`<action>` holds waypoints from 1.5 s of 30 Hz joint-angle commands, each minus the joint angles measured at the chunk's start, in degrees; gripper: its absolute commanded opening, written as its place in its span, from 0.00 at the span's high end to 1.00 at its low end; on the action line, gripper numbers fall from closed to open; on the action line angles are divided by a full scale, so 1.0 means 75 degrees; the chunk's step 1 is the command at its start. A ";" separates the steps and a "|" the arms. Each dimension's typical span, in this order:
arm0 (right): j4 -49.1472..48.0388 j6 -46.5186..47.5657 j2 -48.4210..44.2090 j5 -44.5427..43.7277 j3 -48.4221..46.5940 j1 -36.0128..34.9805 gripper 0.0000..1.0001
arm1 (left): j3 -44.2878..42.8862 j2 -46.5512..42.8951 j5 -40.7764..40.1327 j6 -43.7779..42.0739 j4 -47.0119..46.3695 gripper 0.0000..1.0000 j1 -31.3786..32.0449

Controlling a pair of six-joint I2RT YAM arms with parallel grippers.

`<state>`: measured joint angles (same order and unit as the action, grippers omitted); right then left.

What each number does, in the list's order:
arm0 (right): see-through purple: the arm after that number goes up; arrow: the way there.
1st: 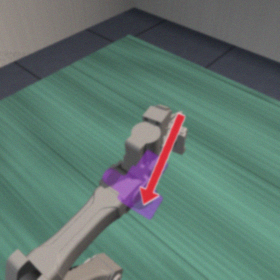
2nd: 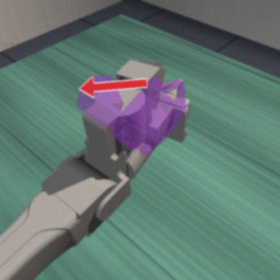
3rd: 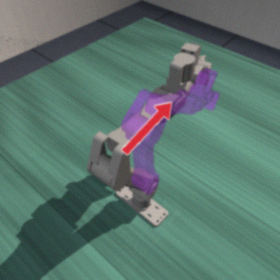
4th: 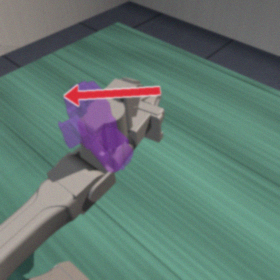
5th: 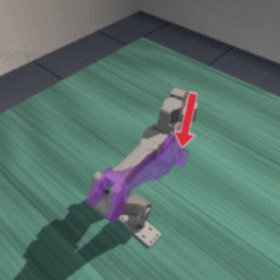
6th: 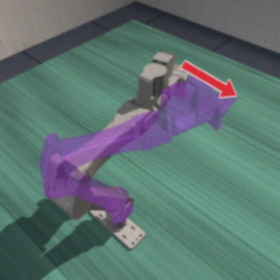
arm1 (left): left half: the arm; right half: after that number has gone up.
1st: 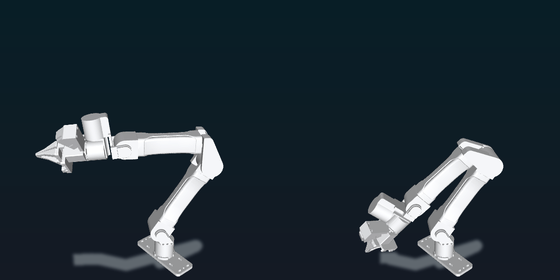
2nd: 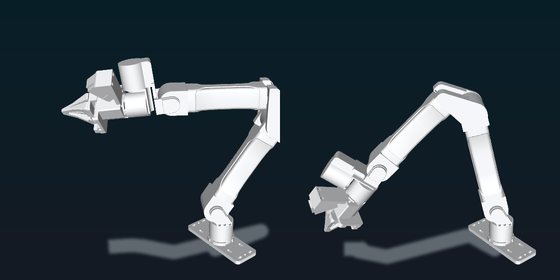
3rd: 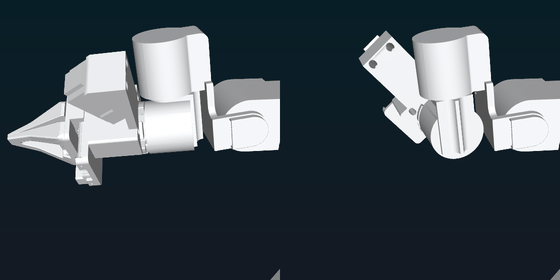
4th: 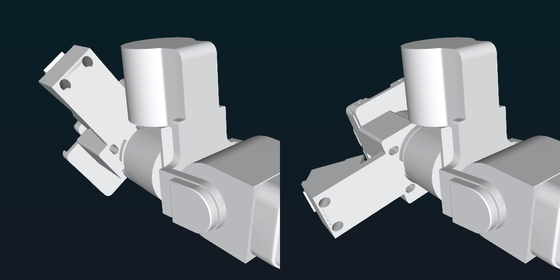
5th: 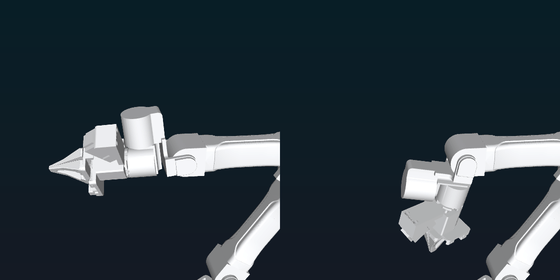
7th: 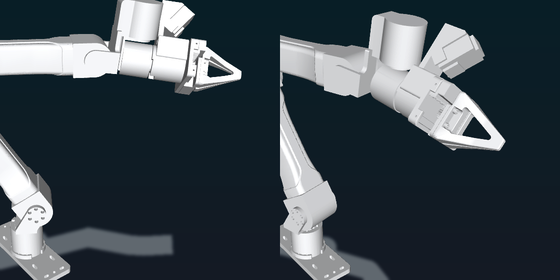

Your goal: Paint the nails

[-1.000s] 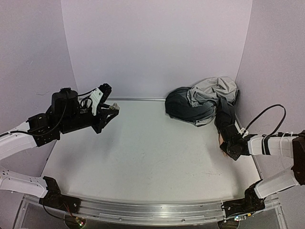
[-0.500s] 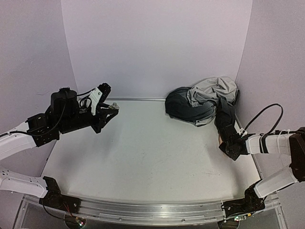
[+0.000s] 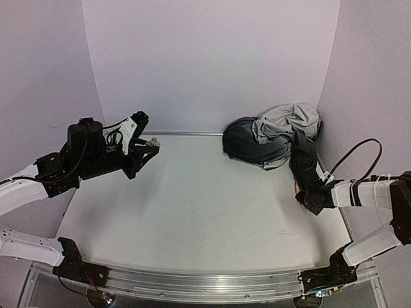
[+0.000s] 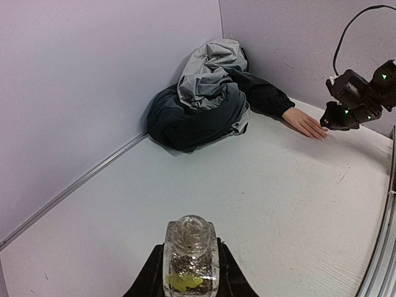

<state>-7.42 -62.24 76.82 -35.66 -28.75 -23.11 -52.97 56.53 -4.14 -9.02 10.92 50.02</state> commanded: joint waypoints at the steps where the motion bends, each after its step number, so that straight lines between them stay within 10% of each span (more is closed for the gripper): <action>1: 0.0090 0.0110 0.0048 -0.0307 -0.0254 0.0037 1.00 | -0.0003 -0.0184 0.0040 0.0015 -0.0419 1.00 -0.0050; 45: 0.0137 0.0004 0.0228 0.0196 -0.0104 0.0037 1.00 | -0.0007 -0.0168 0.0045 0.0024 -0.0424 1.00 -0.0048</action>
<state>-8.80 -61.39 79.48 -33.67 -29.19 -23.11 -52.97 56.51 -4.16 -9.02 10.92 50.02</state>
